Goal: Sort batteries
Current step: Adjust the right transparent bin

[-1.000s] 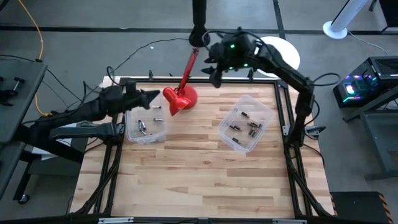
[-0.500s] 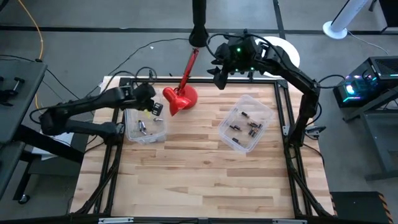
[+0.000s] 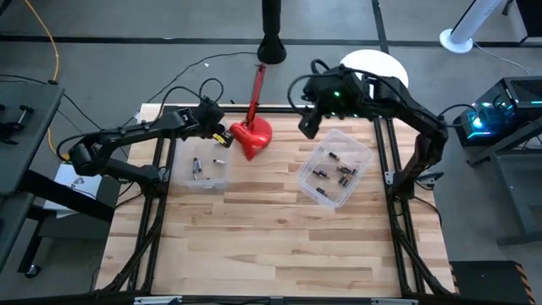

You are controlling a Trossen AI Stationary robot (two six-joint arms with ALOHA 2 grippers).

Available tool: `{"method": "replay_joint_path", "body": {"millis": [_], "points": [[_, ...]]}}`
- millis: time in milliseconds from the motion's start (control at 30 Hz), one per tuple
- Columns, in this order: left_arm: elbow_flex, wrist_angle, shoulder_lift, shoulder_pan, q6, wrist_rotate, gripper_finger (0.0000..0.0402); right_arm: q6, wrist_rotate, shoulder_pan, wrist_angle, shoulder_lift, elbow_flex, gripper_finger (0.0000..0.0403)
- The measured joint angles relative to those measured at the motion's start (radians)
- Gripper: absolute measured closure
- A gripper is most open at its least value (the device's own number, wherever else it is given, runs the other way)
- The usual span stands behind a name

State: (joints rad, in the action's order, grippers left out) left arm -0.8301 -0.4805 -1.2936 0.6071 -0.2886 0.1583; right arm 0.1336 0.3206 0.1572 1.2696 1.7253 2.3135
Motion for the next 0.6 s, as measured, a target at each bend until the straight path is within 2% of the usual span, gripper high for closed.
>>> {"method": "replay_joint_path", "body": {"millis": [133, 333, 500, 600], "points": [[0.0, 0.05, -0.002, -0.002, 0.03, -0.041, 0.0401, 0.065, 0.074, -0.044, 0.078, -0.028, 0.0, 0.0215], [-0.029, 0.034, 0.053, 0.008, 0.057, -0.053, 0.0402, 0.222, 0.102, -0.069, 0.31, -0.033, -0.013, 0.0215], [-0.056, 0.034, 0.144, 0.03, 0.063, -0.052, 0.0402, 0.34, 0.095, -0.073, 0.294, -0.077, -0.207, 0.0215], [-0.071, 0.032, 0.213, 0.038, 0.054, -0.052, 0.0402, 0.436, 0.037, -0.05, 0.282, -0.126, -0.426, 0.0215]]}}
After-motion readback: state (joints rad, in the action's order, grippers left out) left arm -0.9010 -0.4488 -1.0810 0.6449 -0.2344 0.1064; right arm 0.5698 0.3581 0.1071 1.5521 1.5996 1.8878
